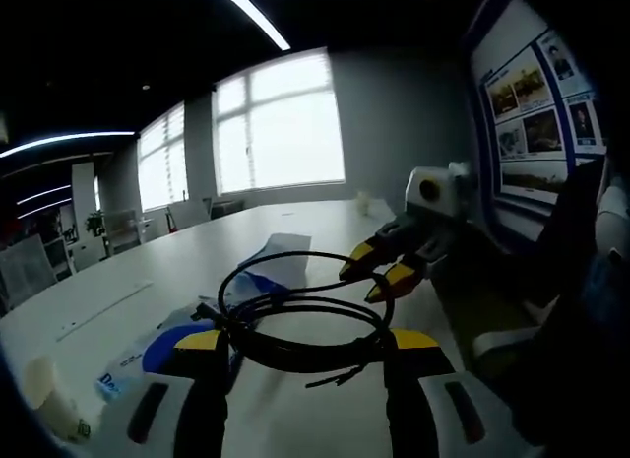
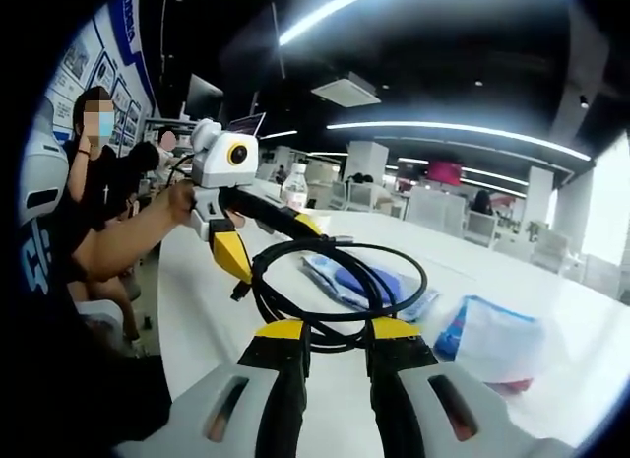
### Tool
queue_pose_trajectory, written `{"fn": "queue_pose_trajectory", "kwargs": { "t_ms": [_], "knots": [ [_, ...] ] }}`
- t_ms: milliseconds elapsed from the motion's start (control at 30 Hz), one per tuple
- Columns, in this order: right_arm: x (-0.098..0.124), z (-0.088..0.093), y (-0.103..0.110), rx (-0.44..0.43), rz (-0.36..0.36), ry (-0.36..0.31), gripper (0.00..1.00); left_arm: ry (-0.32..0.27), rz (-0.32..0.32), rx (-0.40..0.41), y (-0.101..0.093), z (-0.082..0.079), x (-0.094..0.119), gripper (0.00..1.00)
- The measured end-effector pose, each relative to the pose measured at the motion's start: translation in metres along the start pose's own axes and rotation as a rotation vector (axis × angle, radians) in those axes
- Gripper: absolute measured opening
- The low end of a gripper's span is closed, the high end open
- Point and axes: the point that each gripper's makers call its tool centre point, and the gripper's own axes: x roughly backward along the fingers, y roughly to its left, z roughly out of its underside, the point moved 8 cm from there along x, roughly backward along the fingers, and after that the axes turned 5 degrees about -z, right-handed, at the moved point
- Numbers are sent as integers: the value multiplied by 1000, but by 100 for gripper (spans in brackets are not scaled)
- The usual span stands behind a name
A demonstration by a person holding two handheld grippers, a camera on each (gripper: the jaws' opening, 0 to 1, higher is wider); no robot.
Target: Arrange the tabletop items into an orderly group along one side of the table until the central work area is clear of visible clutter.
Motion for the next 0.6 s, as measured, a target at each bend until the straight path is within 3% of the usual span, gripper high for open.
{"fn": "queue_pose_trajectory", "kwargs": {
  "t_ms": [600],
  "knots": [
    [25,4,-11,1,59,15,20,-13,50,-1,-9,-7,-26,62]
  ]
}}
